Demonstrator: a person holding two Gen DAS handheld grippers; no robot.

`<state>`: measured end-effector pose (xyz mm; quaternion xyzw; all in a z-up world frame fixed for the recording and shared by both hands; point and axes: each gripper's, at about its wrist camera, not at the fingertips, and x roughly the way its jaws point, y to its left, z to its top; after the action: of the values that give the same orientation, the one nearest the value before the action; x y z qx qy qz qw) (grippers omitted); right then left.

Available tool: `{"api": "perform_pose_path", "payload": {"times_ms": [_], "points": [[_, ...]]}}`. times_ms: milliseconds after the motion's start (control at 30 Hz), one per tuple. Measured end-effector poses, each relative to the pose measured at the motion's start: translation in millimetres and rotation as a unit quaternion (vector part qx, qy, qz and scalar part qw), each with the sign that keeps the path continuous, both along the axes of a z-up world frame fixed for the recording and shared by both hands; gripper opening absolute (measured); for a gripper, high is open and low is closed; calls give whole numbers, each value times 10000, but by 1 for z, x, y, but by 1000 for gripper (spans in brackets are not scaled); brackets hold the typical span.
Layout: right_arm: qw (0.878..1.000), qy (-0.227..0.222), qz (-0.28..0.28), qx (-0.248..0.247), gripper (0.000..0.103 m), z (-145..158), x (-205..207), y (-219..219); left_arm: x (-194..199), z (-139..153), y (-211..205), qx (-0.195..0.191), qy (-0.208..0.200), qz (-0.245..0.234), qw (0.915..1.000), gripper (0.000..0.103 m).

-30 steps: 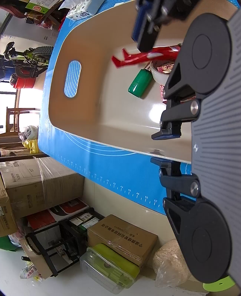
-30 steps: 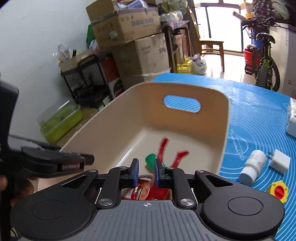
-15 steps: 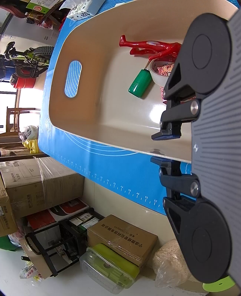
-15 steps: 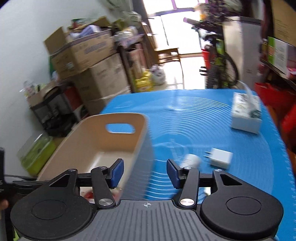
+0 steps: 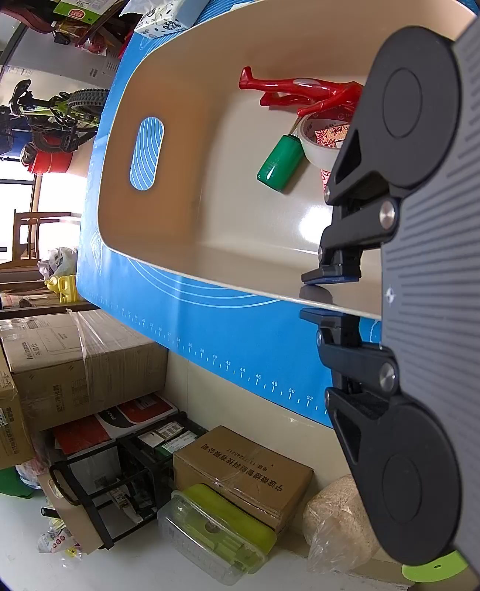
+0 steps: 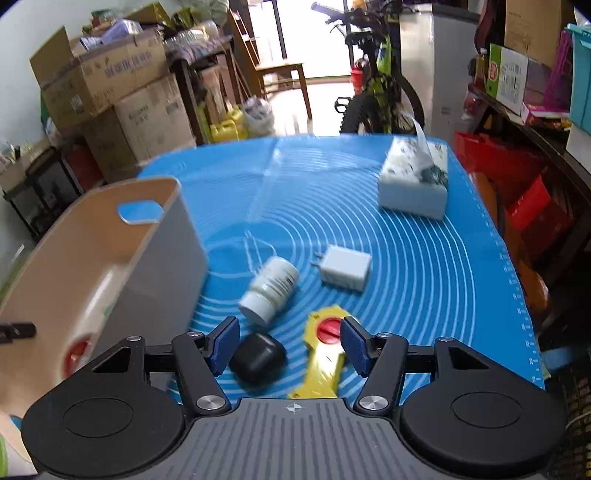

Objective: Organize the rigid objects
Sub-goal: 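Move the right gripper to the yellow toy and close on it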

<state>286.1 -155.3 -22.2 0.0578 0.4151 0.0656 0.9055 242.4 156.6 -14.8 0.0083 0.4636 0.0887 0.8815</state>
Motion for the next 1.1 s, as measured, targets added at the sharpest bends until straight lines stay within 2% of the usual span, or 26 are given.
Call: {"api": "perform_pose_path", "payload": {"times_ms": [367, 667, 767, 900, 1000, 1100], "points": [[9980, 558, -9, -298, 70, -33, 9, -6, 0, 0, 0, 6, 0, -2, 10000, 15], [9959, 517, -138, -725, 70, -56, 22, 4, -1, -1, 0, 20, -2, -14, 10000, 15], [9947, 653, -133, -783, 69, -66, 25, 5, -1, -1, 0, 24, -3, -16, 10000, 15], [9957, 525, -47, -766, 54, -65, 22, 7, -1, -1, -1, 30, -4, -23, 10000, 16], [9960, 506, -90, -734, 37, -64, 22, 5, -1, -1, -1, 30, -3, -22, 10000, 16], [9962, 528, -119, -681, 36, -62, 22, 3, -1, -2, -1, 45, -6, -30, 10000, 16]]}}
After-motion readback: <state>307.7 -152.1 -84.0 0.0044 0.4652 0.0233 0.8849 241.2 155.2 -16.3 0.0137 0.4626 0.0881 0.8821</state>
